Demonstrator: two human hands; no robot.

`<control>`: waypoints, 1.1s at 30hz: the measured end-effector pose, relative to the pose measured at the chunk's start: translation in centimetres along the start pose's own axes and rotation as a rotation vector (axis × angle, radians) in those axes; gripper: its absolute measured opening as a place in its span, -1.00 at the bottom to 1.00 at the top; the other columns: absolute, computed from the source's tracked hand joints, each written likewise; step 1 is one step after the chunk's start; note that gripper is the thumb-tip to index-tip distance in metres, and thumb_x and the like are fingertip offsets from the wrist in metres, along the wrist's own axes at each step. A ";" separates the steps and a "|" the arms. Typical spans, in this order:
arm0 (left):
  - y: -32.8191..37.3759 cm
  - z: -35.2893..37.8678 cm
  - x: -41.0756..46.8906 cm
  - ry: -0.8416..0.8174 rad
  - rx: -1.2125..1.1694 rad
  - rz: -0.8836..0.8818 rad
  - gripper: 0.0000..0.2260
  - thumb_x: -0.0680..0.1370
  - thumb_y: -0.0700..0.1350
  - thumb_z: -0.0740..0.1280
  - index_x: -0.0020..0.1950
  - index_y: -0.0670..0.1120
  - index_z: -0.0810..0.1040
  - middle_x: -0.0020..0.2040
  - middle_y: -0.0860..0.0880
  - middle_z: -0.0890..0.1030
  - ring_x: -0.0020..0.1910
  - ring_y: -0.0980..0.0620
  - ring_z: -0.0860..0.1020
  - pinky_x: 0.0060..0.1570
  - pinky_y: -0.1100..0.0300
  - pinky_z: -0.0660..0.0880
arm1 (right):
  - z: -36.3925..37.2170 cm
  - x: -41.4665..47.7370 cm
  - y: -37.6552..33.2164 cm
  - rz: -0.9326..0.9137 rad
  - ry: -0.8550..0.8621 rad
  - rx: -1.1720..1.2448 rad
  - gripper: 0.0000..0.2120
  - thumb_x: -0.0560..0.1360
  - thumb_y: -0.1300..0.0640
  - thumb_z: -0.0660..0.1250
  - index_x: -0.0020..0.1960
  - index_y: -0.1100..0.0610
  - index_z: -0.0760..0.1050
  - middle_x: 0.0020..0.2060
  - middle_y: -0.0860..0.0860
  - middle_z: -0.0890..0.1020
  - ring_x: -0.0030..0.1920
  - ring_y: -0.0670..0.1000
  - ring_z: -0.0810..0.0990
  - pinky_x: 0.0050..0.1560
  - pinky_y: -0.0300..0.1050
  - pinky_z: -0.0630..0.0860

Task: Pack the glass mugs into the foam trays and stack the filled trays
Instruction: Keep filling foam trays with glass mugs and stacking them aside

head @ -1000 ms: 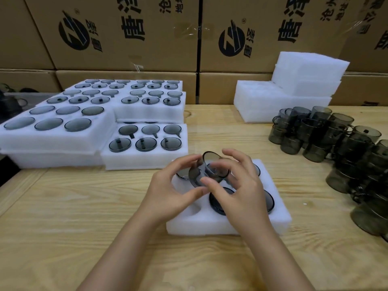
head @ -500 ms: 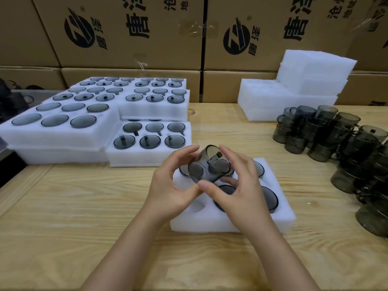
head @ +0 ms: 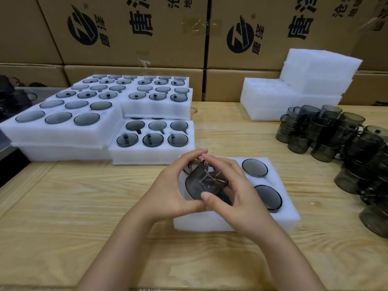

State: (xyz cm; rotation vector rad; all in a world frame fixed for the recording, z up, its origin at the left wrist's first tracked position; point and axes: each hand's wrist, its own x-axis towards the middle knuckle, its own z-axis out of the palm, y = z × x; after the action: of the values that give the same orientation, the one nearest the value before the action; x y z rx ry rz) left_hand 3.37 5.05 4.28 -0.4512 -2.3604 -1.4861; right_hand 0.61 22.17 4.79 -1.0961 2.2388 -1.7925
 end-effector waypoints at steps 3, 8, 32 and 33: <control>0.1 0.1 0.0 0.029 0.109 -0.032 -0.30 0.12 0.09 0.57 0.20 0.22 0.40 0.10 0.20 0.56 0.14 0.13 0.52 0.09 0.37 0.41 | 0.3 0.1 -0.1 0.014 0.026 -0.073 -0.49 0.37 -0.02 0.38 0.28 -0.30 0.39 0.13 -0.24 0.43 0.20 -0.15 0.47 0.19 -0.20 0.44; -0.6 -1.4 -0.2 -0.107 0.048 -0.096 -0.22 0.11 0.03 0.64 0.27 0.16 0.40 0.22 0.25 0.52 0.27 0.23 0.44 0.21 0.39 0.35 | 0.8 0.1 0.0 0.009 0.029 -0.139 -0.54 0.40 -0.02 0.36 0.27 -0.30 0.41 0.12 -0.30 0.41 0.20 -0.18 0.45 0.16 -0.26 0.43; -3.1 -2.8 -0.3 -0.061 -0.404 -0.242 -0.65 0.44 -0.14 0.31 0.23 -0.09 0.55 0.30 0.07 0.56 0.45 0.23 0.26 0.37 0.18 0.28 | 3.4 0.3 -1.0 -0.040 -0.001 -0.779 -0.56 0.43 -0.03 0.30 0.30 0.02 0.49 0.14 0.04 0.50 0.12 0.10 0.49 0.08 -0.18 0.31; -3.2 -2.9 -0.3 -0.073 -0.407 -0.243 -0.66 0.44 -0.15 0.31 0.22 -0.11 0.56 0.27 0.05 0.58 0.45 0.25 0.25 0.36 0.20 0.28 | 3.3 0.3 -1.0 -0.037 -0.010 -0.772 -0.56 0.44 -0.03 0.31 0.31 0.01 0.48 0.14 0.01 0.50 0.13 0.07 0.48 0.07 -0.20 0.30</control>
State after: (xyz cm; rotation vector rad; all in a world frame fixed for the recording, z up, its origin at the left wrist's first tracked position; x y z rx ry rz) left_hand 2.54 1.06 2.76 -0.3216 -2.2254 -2.1112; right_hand 2.42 19.18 4.77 -1.2158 2.9999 -0.8960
